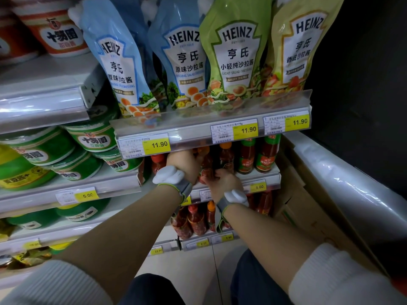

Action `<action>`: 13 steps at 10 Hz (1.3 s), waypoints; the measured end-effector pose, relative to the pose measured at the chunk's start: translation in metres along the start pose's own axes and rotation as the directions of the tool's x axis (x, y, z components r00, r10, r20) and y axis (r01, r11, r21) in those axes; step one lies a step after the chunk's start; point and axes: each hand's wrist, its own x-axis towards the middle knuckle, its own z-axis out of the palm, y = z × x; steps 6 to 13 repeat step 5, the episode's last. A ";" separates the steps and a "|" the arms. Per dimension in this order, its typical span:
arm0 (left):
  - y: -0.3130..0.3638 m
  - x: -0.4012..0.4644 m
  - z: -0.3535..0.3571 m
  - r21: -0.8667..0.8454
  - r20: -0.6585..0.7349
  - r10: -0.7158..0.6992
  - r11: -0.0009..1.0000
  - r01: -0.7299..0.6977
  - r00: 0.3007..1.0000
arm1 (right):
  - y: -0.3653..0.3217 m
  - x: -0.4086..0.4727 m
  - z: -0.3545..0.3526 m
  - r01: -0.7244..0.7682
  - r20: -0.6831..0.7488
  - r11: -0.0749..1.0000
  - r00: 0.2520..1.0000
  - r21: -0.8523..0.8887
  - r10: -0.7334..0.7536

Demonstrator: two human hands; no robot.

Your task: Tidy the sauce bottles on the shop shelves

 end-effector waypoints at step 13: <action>0.012 -0.033 -0.024 -0.056 -0.064 0.153 0.986 -0.157 0.986 | -0.001 -0.026 -0.032 -0.028 0.090 0.998 0.996 0.061 0.023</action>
